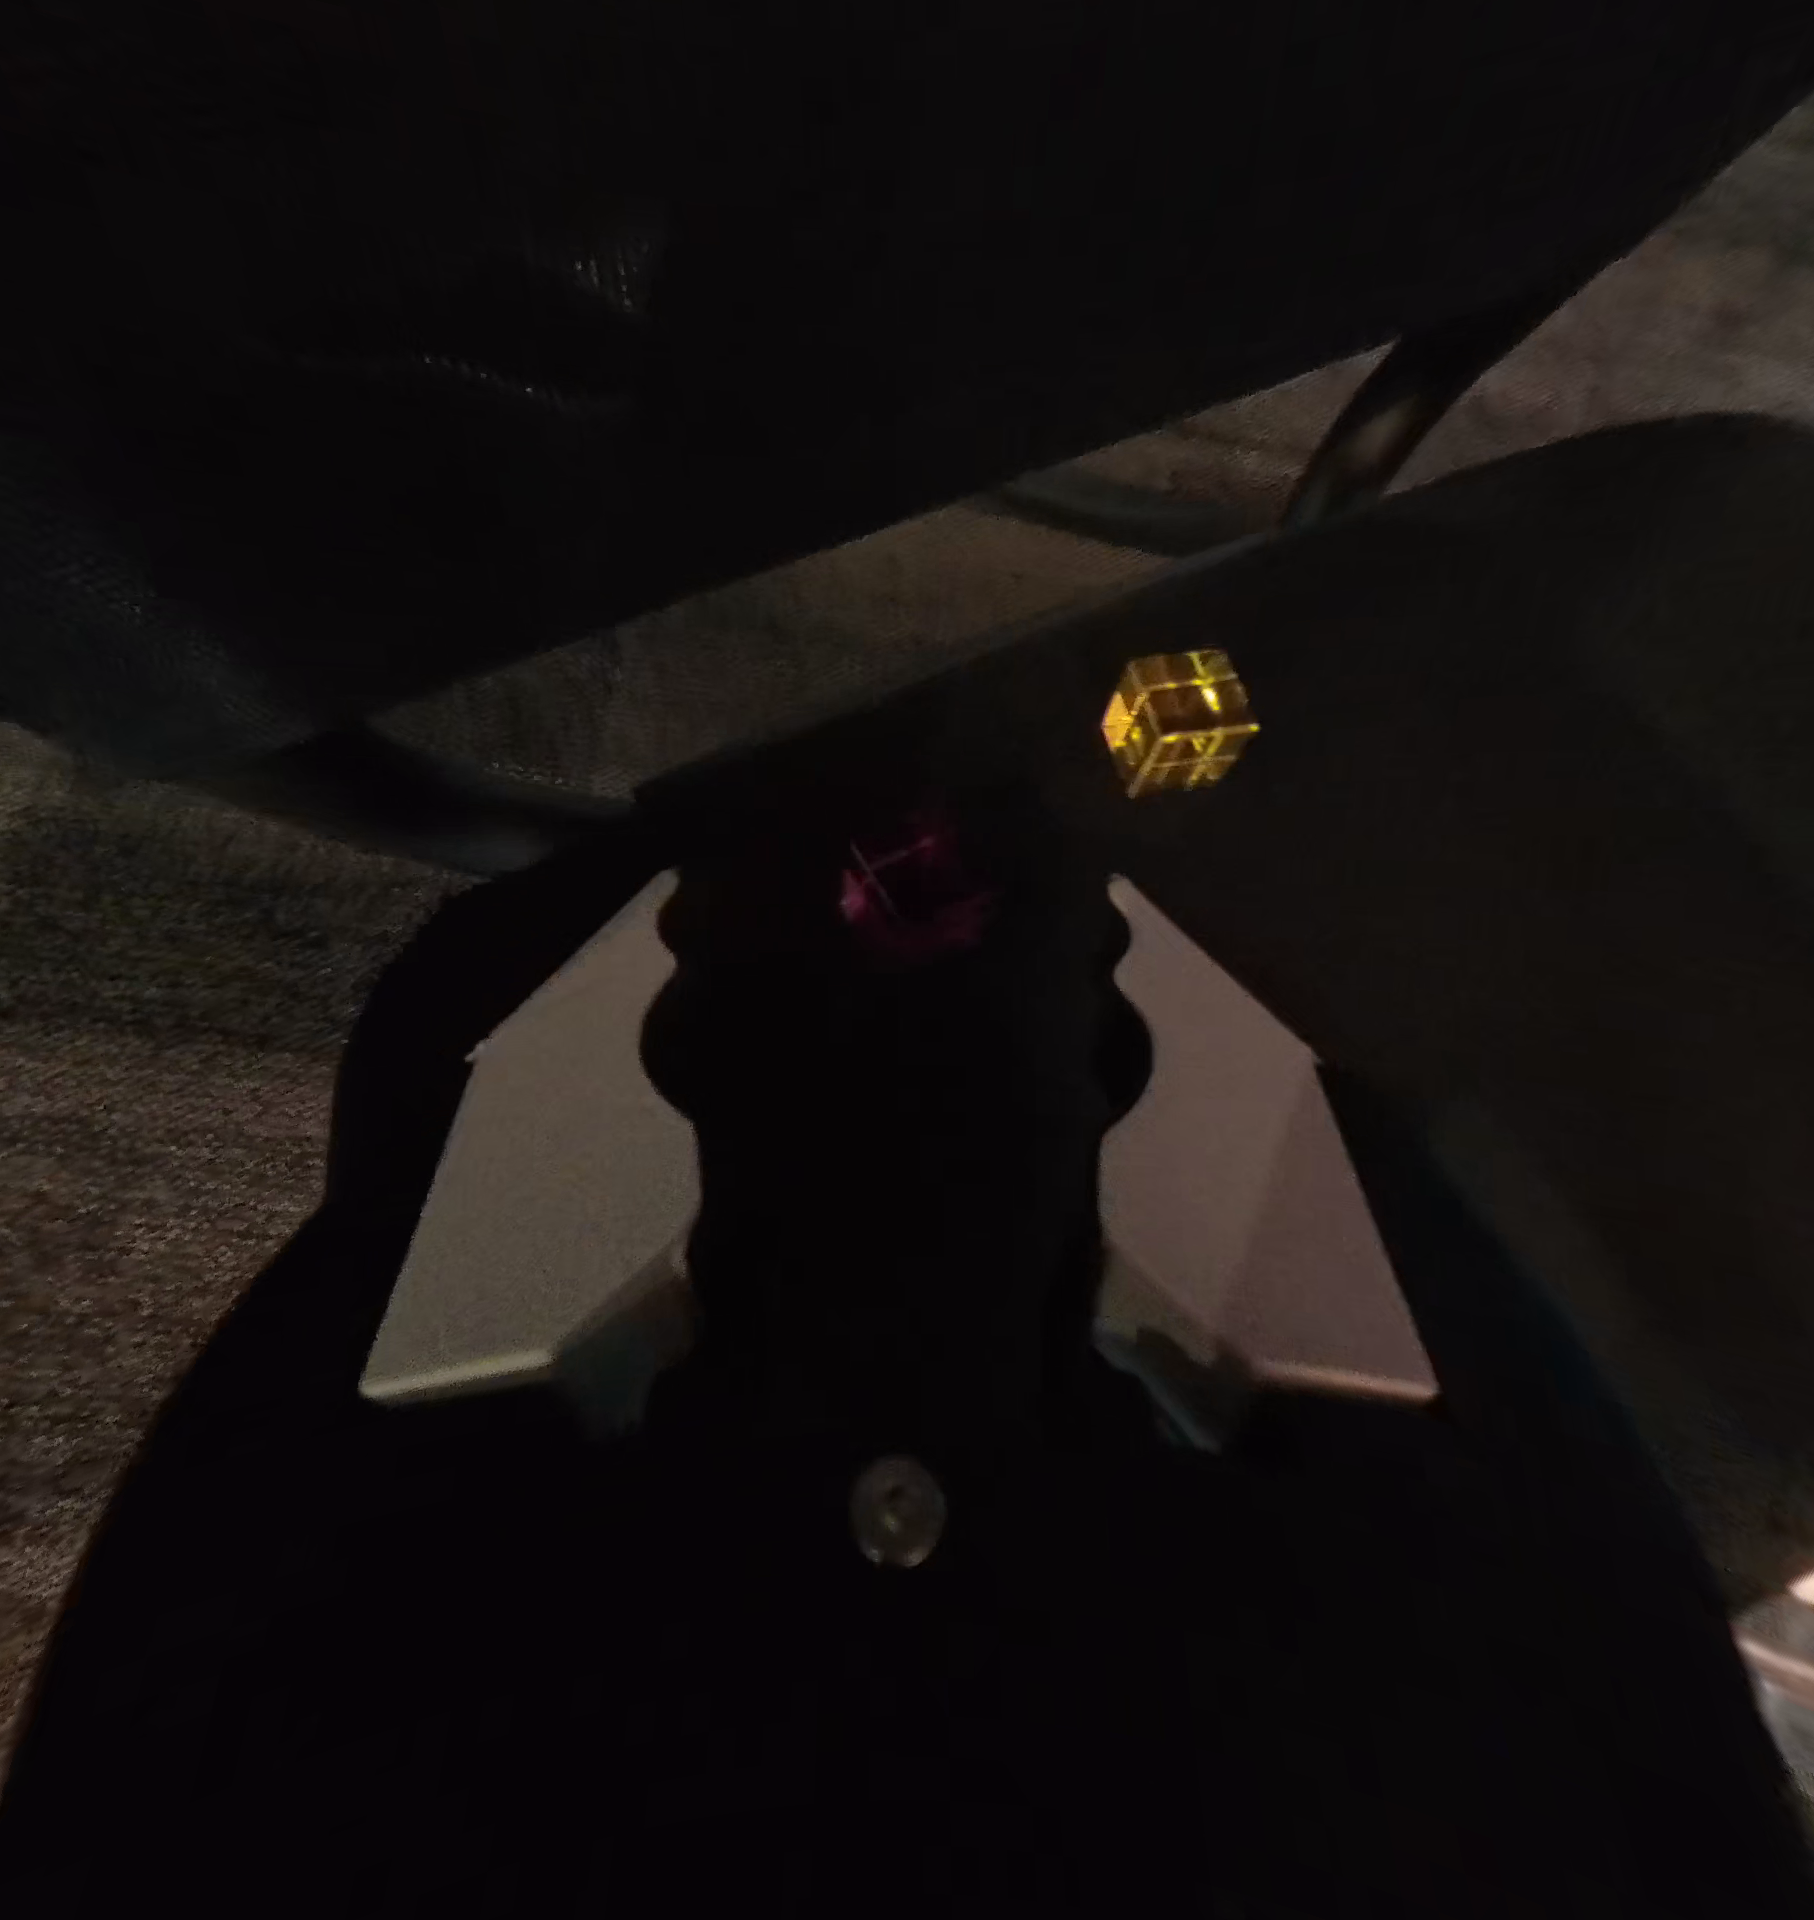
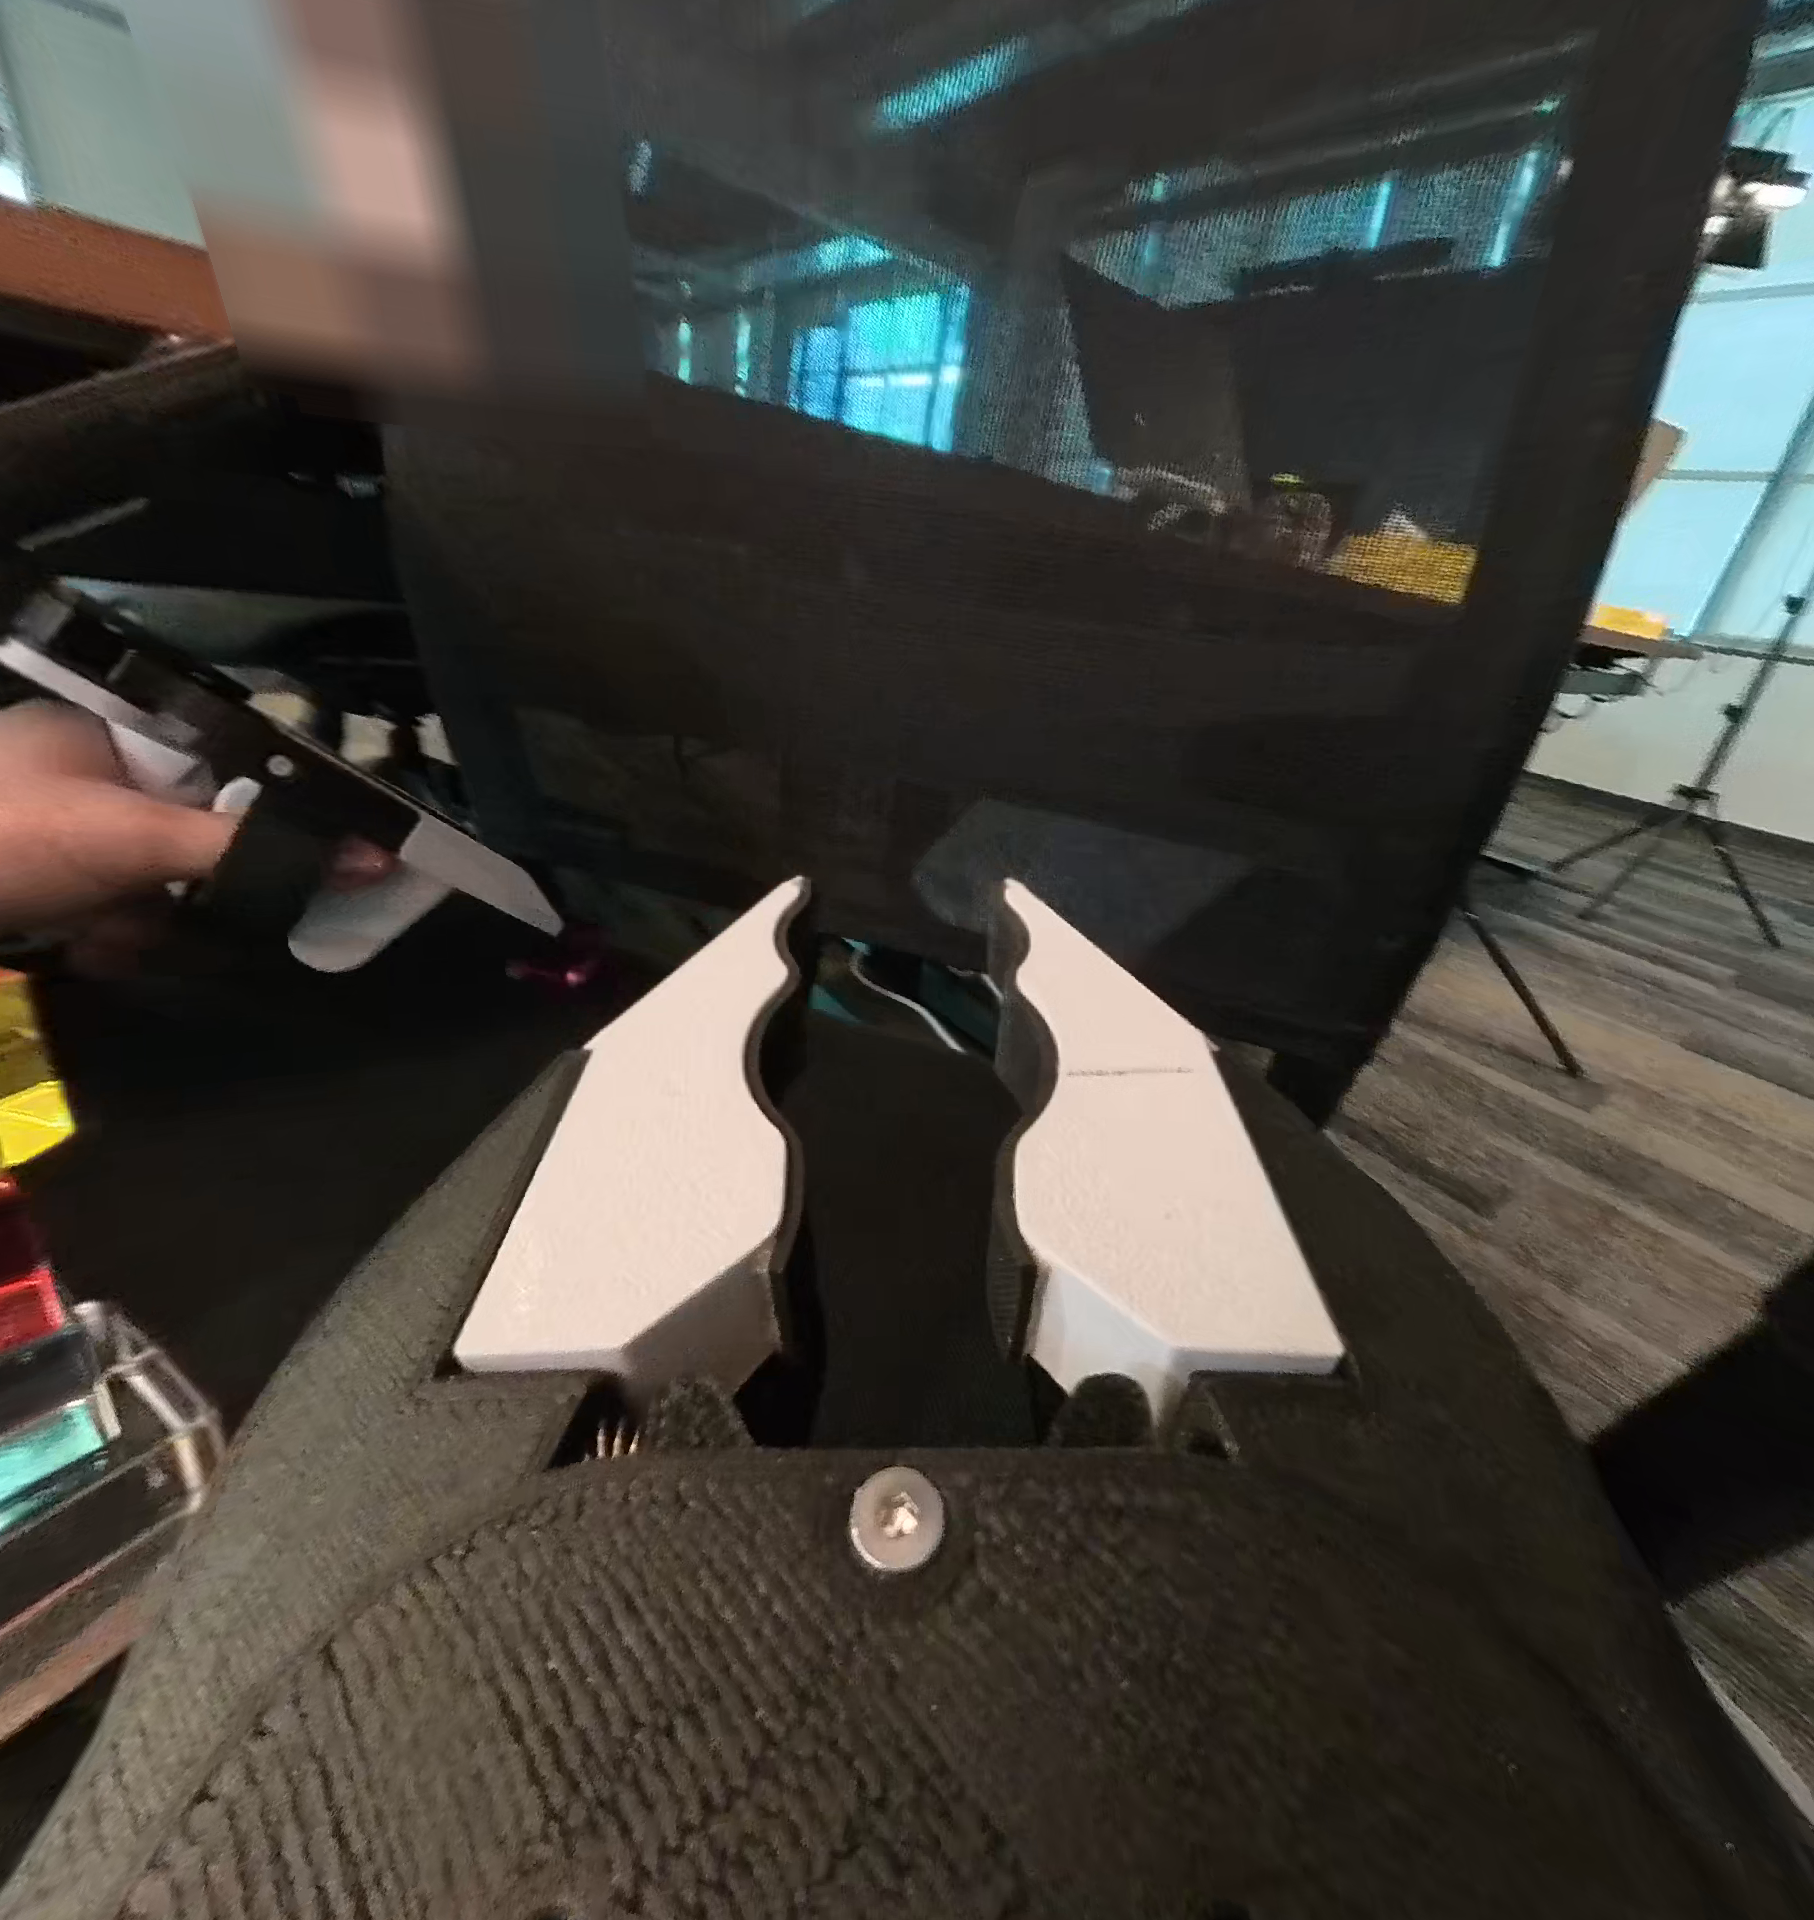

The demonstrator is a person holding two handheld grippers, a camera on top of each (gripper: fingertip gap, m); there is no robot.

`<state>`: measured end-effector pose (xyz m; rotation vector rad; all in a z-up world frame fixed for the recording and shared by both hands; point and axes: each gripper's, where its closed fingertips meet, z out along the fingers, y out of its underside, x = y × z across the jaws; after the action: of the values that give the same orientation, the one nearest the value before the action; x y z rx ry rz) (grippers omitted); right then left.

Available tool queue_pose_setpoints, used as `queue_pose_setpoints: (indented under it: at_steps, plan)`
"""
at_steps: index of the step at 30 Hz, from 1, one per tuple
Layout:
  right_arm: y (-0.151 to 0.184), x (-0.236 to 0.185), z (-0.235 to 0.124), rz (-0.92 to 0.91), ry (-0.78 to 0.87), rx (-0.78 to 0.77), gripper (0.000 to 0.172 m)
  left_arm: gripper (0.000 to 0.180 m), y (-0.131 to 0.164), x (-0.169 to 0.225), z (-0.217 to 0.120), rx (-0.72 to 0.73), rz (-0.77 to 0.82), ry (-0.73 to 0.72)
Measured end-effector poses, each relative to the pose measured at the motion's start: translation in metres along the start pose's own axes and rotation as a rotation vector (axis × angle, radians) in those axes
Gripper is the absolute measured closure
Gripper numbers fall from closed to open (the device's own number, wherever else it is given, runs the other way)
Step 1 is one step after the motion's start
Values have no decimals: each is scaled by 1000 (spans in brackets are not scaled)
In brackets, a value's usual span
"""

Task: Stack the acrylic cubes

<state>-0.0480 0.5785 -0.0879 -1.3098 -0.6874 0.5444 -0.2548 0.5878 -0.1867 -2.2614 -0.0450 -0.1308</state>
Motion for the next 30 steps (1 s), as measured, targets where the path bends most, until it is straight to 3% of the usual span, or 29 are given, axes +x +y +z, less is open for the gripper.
queue_pose_setpoints:
  at_steps: [10,16,22,30]
  plan:
    - [2,2,1,-15,18,-14,142,113,4,-9,30,-108,74,-81]
    - [2,1,1,-11,19,-16,143,144,6,5,32,-117,69,18]
    - [3,-1,1,-16,15,-22,143,146,7,8,28,-108,102,36]
    - [3,0,1,-5,9,-23,144,153,6,34,3,-40,103,169]
